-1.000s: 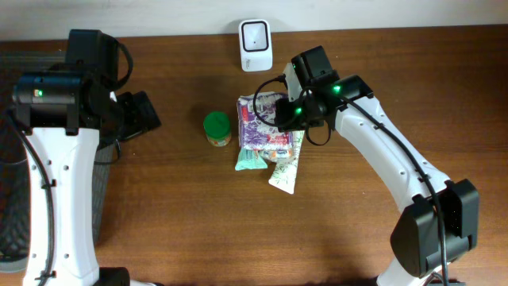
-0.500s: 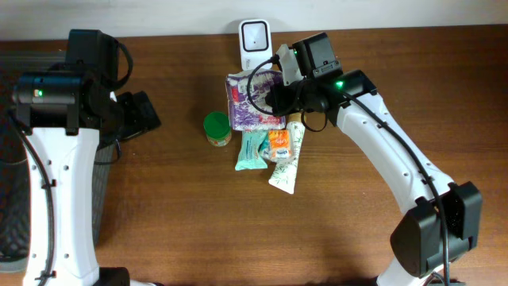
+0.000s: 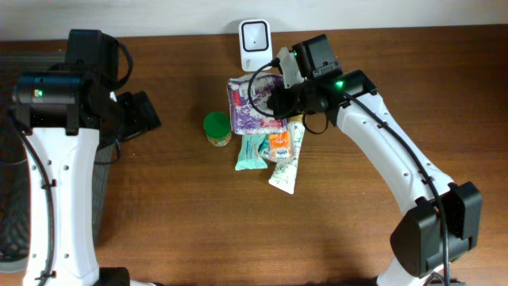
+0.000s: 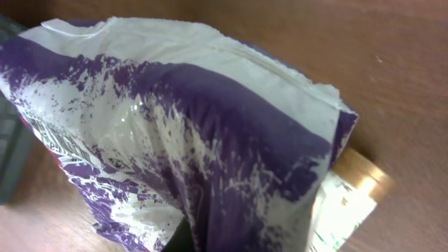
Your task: Scan the item barcode
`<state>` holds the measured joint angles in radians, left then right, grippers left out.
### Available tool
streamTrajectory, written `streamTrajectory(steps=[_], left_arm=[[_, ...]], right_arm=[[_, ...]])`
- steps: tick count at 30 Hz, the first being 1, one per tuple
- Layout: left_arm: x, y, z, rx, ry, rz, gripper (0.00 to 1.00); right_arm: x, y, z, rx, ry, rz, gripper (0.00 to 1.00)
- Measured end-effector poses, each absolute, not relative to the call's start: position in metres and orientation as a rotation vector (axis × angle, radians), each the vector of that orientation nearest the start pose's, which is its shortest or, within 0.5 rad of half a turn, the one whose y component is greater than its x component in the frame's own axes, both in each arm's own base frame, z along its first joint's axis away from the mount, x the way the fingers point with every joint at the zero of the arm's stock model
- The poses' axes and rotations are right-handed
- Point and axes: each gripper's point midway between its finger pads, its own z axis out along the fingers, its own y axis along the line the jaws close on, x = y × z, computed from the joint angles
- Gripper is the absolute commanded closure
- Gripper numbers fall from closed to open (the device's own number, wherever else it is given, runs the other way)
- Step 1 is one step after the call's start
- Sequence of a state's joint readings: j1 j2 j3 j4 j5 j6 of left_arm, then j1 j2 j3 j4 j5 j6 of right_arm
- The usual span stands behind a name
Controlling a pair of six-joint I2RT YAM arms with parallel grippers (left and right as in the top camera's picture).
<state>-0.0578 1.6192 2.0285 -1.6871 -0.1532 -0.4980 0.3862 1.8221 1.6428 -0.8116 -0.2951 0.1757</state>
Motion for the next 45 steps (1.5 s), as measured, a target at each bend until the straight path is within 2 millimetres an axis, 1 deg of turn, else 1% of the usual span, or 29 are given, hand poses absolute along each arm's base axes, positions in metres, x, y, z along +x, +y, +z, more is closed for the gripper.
streamTrajectory(steps=[1,2,5,8,10,12,14,17,18,19,20,22,24,25,28,29,30,32,34,36,37,38,39,40,41,42,43,44,45], left_arm=[[0.305,0.009,0.296,-0.646,2.742,0.094,0.01],[0.305,0.009,0.296,-0.646,2.742,0.094,0.01],[0.305,0.009,0.296,-0.646,2.742,0.093,0.01],[0.305,0.009,0.296,-0.646,2.742,0.094,0.01],[0.305,0.009,0.296,-0.646,2.742,0.094,0.01],[0.305,0.009,0.296,-0.646,2.742,0.094,0.01],[0.305,0.009,0.296,-0.646,2.742,0.094,0.01],[0.305,0.009,0.296,-0.646,2.742,0.094,0.01],[0.305,0.009,0.296,-0.646,2.742,0.094,0.01],[0.305,0.009,0.296,-0.646,2.742,0.094,0.01],[0.305,0.009,0.296,-0.646,2.742,0.094,0.01],[0.305,0.009,0.296,-0.646,2.742,0.094,0.01],[0.305,0.009,0.296,-0.646,2.742,0.094,0.01],[0.305,0.009,0.296,-0.646,2.742,0.094,0.01],[0.305,0.009,0.296,-0.646,2.742,0.094,0.01],[0.305,0.009,0.296,-0.646,2.742,0.094,0.01],[0.305,0.009,0.296,-0.646,2.742,0.094,0.01],[0.305,0.009,0.296,-0.646,2.742,0.094,0.01],[0.305,0.009,0.296,-0.646,2.742,0.094,0.01],[0.305,0.009,0.296,-0.646,2.742,0.094,0.01],[0.305,0.009,0.296,-0.646,2.742,0.094,0.01],[0.305,0.009,0.296,-0.646,2.742,0.094,0.01],[0.305,0.009,0.296,-0.646,2.742,0.094,0.01],[0.305,0.009,0.296,-0.646,2.742,0.094,0.01],[0.305,0.009,0.296,-0.646,2.742,0.094,0.01],[0.305,0.009,0.296,-0.646,2.742,0.094,0.01],[0.305,0.009,0.296,-0.646,2.742,0.094,0.01],[0.305,0.009,0.296,-0.646,2.742,0.094,0.01],[0.305,0.009,0.296,-0.646,2.742,0.094,0.01]], right_arm=[[0.414,0.215,0.180,-0.360,2.607,0.534,0.96],[0.412,0.201,0.174,-0.294,2.652,0.434,0.96],[0.406,0.142,0.160,-0.104,2.733,0.016,0.96],[0.399,0.087,0.165,-0.004,2.704,-0.402,0.96],[0.396,0.064,0.173,0.023,2.662,-0.586,0.96],[0.394,0.047,0.180,0.052,2.624,-0.710,0.96],[0.390,0.027,0.177,0.110,2.612,-0.798,0.96],[0.371,-0.015,0.144,0.215,2.670,-0.910,0.96],[0.361,-0.030,0.133,0.248,2.702,-0.947,0.94],[0.354,-0.040,0.125,0.273,2.723,-0.968,0.88],[0.352,-0.042,0.122,0.283,2.731,-0.967,0.85],[0.355,-0.034,0.119,0.287,2.733,-0.920,0.83],[0.355,-0.020,0.113,0.268,2.769,-0.844,0.76],[0.354,-0.013,0.110,0.261,2.790,-0.798,0.75],[0.352,0.006,0.103,0.227,2.837,-0.700,0.53],[0.351,0.014,0.098,0.225,2.859,-0.652,0.41],[0.350,0.021,0.095,0.207,2.878,-0.614,0.34],[0.351,0.047,0.088,0.184,2.916,-0.453,0.32],[0.353,0.076,0.083,0.165,2.949,-0.245,0.29],[0.350,0.104,0.082,0.119,2.995,-0.030,0.20],[0.350,0.119,0.087,0.084,3.012,0.090,0.13],[0.352,0.132,0.097,0.044,3.012,0.194,0.10],[0.353,0.137,0.106,0.016,3.016,0.236,0.06],[0.356,0.141,0.113,-0.009,3.005,0.262,0.00],[0.362,0.142,0.125,-0.028,2.981,0.279,0.01],[0.368,0.137,0.132,-0.021,2.962,0.276,0.01],[0.370,0.129,0.133,0.000,2.961,0.261,0.01],[0.374,0.100,0.132,0.077,2.971,0.216,0.01],[0.376,0.082,0.131,0.113,2.975,0.196,0.01]])
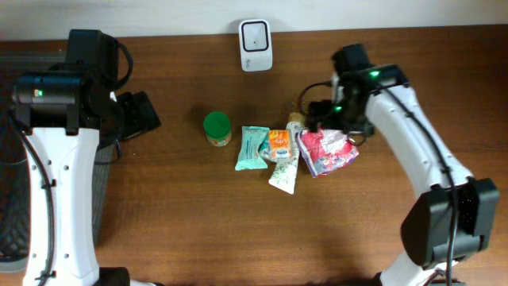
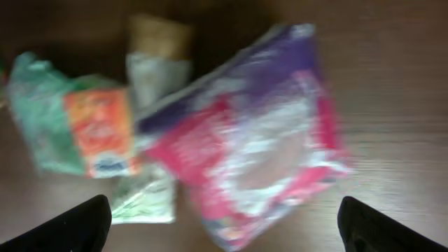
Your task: Scan the item barcode
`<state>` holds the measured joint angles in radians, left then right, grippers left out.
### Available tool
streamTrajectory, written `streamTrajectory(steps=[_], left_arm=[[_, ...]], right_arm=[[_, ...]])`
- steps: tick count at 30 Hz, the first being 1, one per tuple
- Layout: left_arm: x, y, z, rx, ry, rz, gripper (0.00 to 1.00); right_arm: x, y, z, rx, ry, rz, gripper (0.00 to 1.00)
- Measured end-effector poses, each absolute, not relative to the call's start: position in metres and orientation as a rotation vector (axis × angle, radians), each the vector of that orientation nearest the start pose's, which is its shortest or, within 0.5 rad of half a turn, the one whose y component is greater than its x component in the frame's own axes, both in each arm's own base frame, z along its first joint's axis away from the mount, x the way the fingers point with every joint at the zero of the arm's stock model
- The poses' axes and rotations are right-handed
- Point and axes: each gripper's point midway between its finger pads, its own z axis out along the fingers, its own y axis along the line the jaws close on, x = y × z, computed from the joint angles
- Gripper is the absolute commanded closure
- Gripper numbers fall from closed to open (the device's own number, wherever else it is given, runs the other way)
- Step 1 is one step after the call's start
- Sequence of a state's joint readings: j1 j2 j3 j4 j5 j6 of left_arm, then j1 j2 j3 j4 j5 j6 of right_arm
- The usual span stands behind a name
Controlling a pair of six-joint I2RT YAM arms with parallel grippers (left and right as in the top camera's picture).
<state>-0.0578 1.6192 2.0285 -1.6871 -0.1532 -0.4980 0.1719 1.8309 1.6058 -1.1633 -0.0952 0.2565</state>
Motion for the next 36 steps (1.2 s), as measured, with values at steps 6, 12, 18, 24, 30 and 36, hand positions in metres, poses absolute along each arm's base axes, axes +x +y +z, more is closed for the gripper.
streamTrajectory(steps=[6,12,18,24,30,36], left_arm=[[0.305,0.009,0.296,-0.646,2.742,0.094,0.01],[0.305,0.009,0.296,-0.646,2.742,0.094,0.01],[0.305,0.009,0.296,-0.646,2.742,0.094,0.01],[0.305,0.009,0.296,-0.646,2.742,0.094,0.01],[0.305,0.009,0.296,-0.646,2.742,0.094,0.01],[0.305,0.009,0.296,-0.646,2.742,0.094,0.01]], right_arm=[[0.381,-0.014,0.127,0.207,2.943,0.351,0.01],[0.373,0.008,0.065,0.142,2.882,0.673,0.08],[0.358,0.029,0.020,0.145,2.867,0.858,0.76],[0.343,0.040,0.027,0.205,2.899,0.997,0.93],[0.355,0.007,0.062,0.429,3.027,0.714,0.96],[0.356,-0.017,0.062,0.545,3.051,0.483,0.15]])
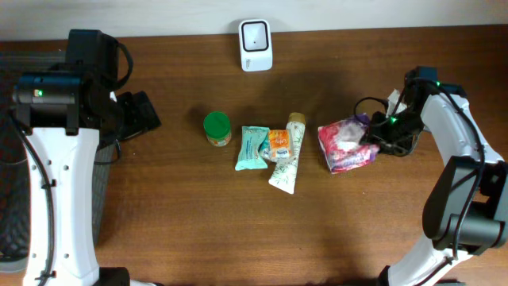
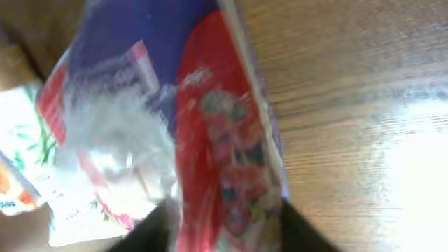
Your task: Scan the item barcode
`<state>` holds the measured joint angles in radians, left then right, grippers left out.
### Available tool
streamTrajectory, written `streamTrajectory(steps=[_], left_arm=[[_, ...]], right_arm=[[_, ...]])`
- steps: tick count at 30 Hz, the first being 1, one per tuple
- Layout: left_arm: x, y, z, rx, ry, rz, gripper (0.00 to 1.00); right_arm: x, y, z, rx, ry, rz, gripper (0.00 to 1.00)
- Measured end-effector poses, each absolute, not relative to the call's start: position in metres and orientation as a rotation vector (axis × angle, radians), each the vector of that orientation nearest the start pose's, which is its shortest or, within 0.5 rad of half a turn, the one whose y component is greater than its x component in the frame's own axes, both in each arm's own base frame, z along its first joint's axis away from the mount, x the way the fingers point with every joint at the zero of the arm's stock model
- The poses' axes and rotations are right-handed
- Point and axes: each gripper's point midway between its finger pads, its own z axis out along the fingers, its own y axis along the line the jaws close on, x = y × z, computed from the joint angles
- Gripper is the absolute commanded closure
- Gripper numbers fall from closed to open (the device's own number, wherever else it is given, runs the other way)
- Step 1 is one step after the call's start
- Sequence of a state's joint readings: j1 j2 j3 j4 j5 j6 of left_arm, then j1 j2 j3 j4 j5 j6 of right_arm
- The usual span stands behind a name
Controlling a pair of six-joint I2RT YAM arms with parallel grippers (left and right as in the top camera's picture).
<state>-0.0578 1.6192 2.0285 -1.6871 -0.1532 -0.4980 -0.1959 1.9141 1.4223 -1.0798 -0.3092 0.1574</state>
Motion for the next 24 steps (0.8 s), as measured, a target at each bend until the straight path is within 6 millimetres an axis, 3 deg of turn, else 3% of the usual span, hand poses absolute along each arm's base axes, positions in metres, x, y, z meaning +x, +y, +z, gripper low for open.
streamTrajectory(steps=[3,6,9,11,16,19,22,24], left_arm=[[0.305,0.009,0.296,-0.646,2.742,0.094,0.01],[0.305,0.009,0.296,-0.647,2.742,0.094,0.01],[0.305,0.009,0.296,-0.646,2.742,0.094,0.01],[0.305,0.009,0.296,-0.646,2.742,0.094,0.01],[0.305,0.009,0.296,-0.646,2.742,0.094,0.01],[0.305,0.009,0.296,-0.646,2.742,0.094,0.01],[0.305,0.009,0.296,-0.646,2.742,0.094,0.01],[0.305,0.009,0.296,-0.646,2.742,0.094,0.01]], right_arm=[[0.342,-0.017,0.050,0.567,3.098,0.464,0.09],[0.346,-0.020,0.048,0.515,3.084,0.455,0.00],[0.356,-0.029,0.049,0.478,3.038,0.450,0.04],[0.356,-0.040,0.050,0.476,3.015,0.486,0.15],[0.358,-0.041,0.055,0.425,2.951,0.671,0.19],[0.356,-0.031,0.039,0.400,2.984,0.740,0.42],[0.350,-0.015,0.016,0.373,3.024,0.804,0.81],[0.352,0.000,0.016,0.334,3.015,0.860,0.89]])
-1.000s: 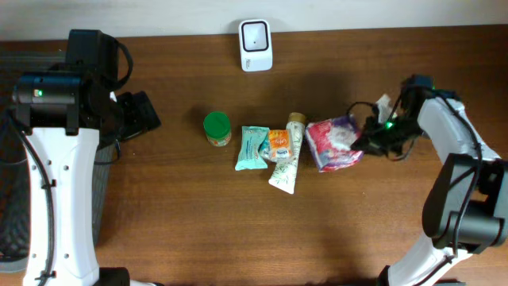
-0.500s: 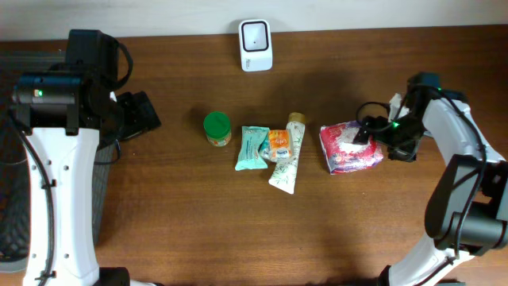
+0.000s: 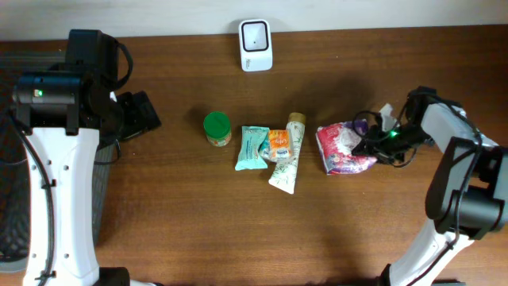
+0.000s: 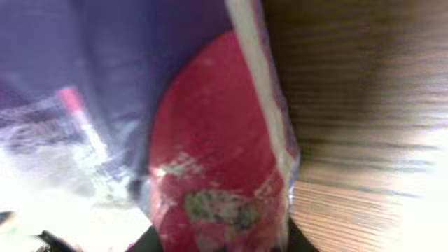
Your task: Scan the item barcode
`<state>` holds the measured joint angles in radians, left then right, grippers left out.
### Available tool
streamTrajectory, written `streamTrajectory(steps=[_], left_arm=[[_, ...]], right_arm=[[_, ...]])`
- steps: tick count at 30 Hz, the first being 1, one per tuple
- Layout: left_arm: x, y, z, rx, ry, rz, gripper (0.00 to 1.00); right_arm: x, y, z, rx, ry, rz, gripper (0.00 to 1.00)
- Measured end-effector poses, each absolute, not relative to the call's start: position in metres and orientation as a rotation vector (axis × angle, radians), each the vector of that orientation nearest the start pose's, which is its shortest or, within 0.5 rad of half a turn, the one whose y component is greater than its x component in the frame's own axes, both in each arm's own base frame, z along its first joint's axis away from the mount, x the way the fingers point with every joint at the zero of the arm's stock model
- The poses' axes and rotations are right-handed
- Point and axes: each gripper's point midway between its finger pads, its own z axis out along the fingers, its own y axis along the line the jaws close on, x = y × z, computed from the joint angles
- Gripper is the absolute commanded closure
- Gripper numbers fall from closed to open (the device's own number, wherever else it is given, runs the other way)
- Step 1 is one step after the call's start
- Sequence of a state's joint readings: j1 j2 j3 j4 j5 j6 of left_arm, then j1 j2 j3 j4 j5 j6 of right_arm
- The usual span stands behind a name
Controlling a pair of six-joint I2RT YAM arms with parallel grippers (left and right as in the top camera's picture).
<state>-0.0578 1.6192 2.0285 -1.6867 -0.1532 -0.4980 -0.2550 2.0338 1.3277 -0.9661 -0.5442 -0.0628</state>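
Note:
The item is a red and purple plastic bag (image 3: 341,149) lying on the wooden table (image 3: 198,222), right of the other groceries. My right gripper (image 3: 367,144) comes at it from the right and is shut on its right edge. In the right wrist view the bag (image 4: 210,154) fills the frame, red side showing, between the right gripper (image 4: 220,243) fingers at the bottom edge. The white barcode scanner (image 3: 255,35) stands at the table's back edge, well away from the bag. My left gripper (image 3: 140,111) hangs idle at the far left; its jaws are unclear.
A green-lidded jar (image 3: 216,128), a teal pouch (image 3: 251,148), an orange packet (image 3: 278,144) and a white tube (image 3: 286,159) lie in a row mid-table, left of the bag. A dark mesh bin (image 3: 12,214) sits beside the left arm.
The bag lies in nearly the same spot, shifted slightly left. My right wrist has dropped lower and closer to it, still shut on its right edge. The left arm has not moved.
My right gripper first held the bag, purple side up, just in front of the scanner. Then the bag lay red side up right of the tube, with the gripper open above it. Later the gripper was shut on the bag's right edge further right, as now.

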Motion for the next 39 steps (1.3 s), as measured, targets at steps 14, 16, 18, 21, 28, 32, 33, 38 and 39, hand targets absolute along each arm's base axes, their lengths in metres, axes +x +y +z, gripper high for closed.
streamTrajectory(steps=[14,16,18,21,28,32,33,38,39], left_arm=[[0.305,0.009,0.296,-0.646,2.742,0.094,0.01],[0.305,0.009,0.296,-0.646,2.743,0.095,0.01],[0.305,0.009,0.296,-0.646,2.742,0.094,0.01],[0.305,0.009,0.296,-0.646,2.741,0.094,0.01],[0.305,0.009,0.296,-0.646,2.742,0.094,0.01],[0.305,0.009,0.296,-0.646,2.742,0.094,0.01],[0.305,0.009,0.296,-0.646,2.742,0.094,0.01],[0.305,0.009,0.296,-0.646,2.742,0.094,0.01],[0.305,0.009,0.296,-0.646,2.742,0.094,0.01]], right_arm=[[0.535,0.081,0.164,0.336,2.340,1.107,0.96],[0.556,0.103,0.186,0.327,2.227,1.134,0.96],[0.566,0.132,0.198,0.315,2.166,1.125,0.96],[0.580,0.183,0.218,0.306,2.047,1.117,0.96],[0.612,0.222,0.172,0.549,1.932,1.199,0.96],[0.615,0.222,0.133,0.657,1.976,1.211,0.96],[0.615,0.224,0.134,0.662,1.972,1.221,0.96],[0.592,0.274,0.129,0.627,2.041,1.281,0.96],[0.589,0.282,0.130,0.610,2.044,1.293,0.96]])
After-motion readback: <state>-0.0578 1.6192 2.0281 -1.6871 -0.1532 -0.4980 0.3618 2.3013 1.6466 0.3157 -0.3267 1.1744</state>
